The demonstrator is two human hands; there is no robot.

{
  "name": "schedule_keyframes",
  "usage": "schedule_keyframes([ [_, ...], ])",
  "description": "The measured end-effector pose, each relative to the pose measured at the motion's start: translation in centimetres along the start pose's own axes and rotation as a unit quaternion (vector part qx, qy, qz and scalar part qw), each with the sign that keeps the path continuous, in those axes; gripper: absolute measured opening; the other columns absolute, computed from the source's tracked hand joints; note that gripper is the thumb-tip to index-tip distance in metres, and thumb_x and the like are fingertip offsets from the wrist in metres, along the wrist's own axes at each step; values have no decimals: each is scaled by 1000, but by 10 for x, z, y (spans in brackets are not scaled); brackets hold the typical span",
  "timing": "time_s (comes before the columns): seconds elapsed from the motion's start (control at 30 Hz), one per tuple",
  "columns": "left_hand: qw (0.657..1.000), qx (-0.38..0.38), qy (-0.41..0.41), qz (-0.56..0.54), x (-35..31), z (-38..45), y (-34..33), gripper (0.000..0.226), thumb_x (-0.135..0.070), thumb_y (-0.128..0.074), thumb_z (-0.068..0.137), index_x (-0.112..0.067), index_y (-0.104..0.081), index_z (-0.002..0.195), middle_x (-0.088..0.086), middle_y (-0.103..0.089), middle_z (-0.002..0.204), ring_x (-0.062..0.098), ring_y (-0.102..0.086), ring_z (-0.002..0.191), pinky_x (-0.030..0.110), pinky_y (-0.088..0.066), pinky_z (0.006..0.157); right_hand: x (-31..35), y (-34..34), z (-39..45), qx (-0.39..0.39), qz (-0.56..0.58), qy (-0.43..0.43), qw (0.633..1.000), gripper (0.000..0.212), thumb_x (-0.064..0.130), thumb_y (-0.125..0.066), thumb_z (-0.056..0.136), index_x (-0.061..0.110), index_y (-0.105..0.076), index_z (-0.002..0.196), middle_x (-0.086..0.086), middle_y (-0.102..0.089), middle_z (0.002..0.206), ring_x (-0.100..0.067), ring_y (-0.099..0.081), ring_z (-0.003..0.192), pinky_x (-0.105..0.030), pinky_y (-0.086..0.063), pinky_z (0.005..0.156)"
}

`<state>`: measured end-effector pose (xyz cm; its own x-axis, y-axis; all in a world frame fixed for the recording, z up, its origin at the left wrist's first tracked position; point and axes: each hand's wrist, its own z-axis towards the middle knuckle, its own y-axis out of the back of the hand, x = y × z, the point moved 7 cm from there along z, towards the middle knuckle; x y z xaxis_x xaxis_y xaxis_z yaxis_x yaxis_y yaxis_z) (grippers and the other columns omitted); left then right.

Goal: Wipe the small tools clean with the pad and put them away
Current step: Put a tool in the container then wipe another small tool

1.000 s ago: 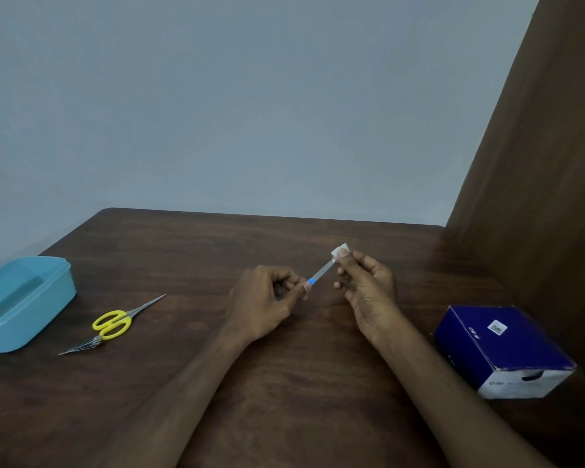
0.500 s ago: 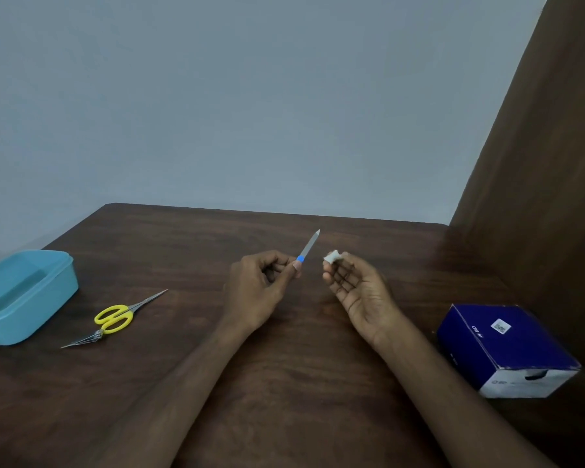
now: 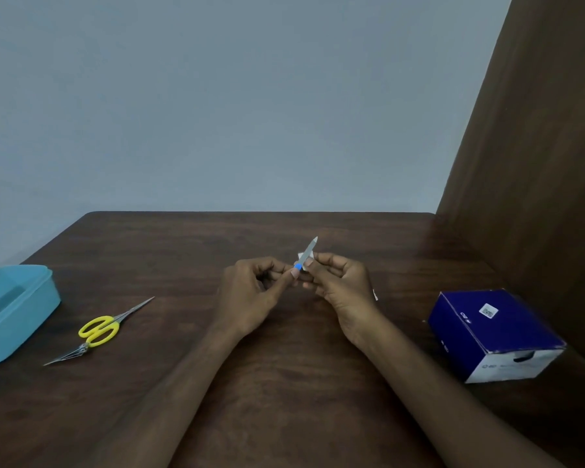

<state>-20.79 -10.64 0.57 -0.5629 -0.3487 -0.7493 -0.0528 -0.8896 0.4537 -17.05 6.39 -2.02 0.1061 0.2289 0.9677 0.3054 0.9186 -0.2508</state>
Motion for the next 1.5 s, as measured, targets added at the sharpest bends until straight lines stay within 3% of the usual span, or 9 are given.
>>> schedule_keyframes([
  [0.13, 999, 21, 33, -11, 7, 2, -3, 18, -39, -77, 97, -32, -82, 81, -19, -78, 75, 4, -71, 66, 26, -54, 62, 3, -8, -4, 37, 22, -15, 999, 20, 8, -67, 102, 0, -74, 119, -12, -82, 107, -25, -79, 93, -27, -61, 78],
  [0.43, 990, 58, 64, 109, 10, -1, -9, 18, -52, -76, 92, -40, -79, 79, -28, -73, 72, -6, -67, 66, 24, -47, 58, 7, 16, 6, -25, 43, -12, 999, 11, 12, -72, 99, 7, -79, 104, -13, -82, 104, -6, -69, 80, -25, -55, 78],
  [0.67, 996, 44, 69, 44, 13, -3, -6, 20, -45, -79, 94, -34, -80, 77, -22, -75, 72, -2, -66, 61, 25, -49, 57, 6, 25, 11, -90, 76, 22, 993, 8, 18, -76, 96, 11, -81, 98, -7, -82, 103, -8, -66, 81, -24, -56, 73],
  [0.77, 997, 19, 73, -15, 14, -4, -1, 17, -32, -81, 95, -28, -83, 79, -16, -76, 72, 2, -65, 59, 20, -48, 58, -2, 33, 13, -129, 1, 29, 991, 10, 23, -79, 95, 16, -83, 101, -1, -83, 93, -9, -68, 81, -29, -56, 76],
  [0.97, 997, 3, 74, -28, 11, -5, 6, 10, -22, -81, 95, -28, -87, 101, -17, -80, 82, -3, -72, 66, 17, -53, 61, 0, 5, 1, -36, -189, 101, 976, 15, 26, -73, 100, 22, -84, 90, -1, -80, 79, -4, -69, 70, -37, -58, 74],
  [1.13, 997, -17, 68, -26, 10, -3, 4, 8, -25, -88, 89, -19, -84, 85, -14, -79, 73, -3, -71, 60, 14, -51, 57, 0, -9, -3, 32, -207, 118, 971, 10, 23, -75, 98, 23, -85, 94, 12, -82, 89, 0, -74, 84, -27, -57, 80],
  [1.27, 999, -8, 37, 12, 7, -5, 2, 13, -20, -92, 84, -17, -80, 78, -14, -78, 69, -2, -74, 63, 10, -50, 59, -5, -11, 0, 22, -223, 133, 965, 6, 21, -82, 92, 21, -79, 87, 8, -80, 84, -8, -74, 80, -39, -58, 79],
  [1.4, 998, 0, 59, 0, 13, -2, 15, 31, -32, -99, 74, -24, -82, 99, -16, -81, 82, -2, -76, 74, 10, -55, 67, 1, -9, 6, 30, -220, 161, 962, 6, 28, -79, 92, 24, -78, 87, 8, -80, 83, -13, -77, 80, -44, -60, 78],
  [1.5, 995, -33, 72, -54, 16, 3, 29, 31, -34, -87, 88, -31, -80, 117, -13, -80, 95, 9, -76, 81, 27, -62, 59, 5, -13, 4, 63, -305, 197, 930, 11, 23, -77, 96, 27, -79, 85, 15, -78, 80, -7, -70, 69, -37, -53, 70],
])
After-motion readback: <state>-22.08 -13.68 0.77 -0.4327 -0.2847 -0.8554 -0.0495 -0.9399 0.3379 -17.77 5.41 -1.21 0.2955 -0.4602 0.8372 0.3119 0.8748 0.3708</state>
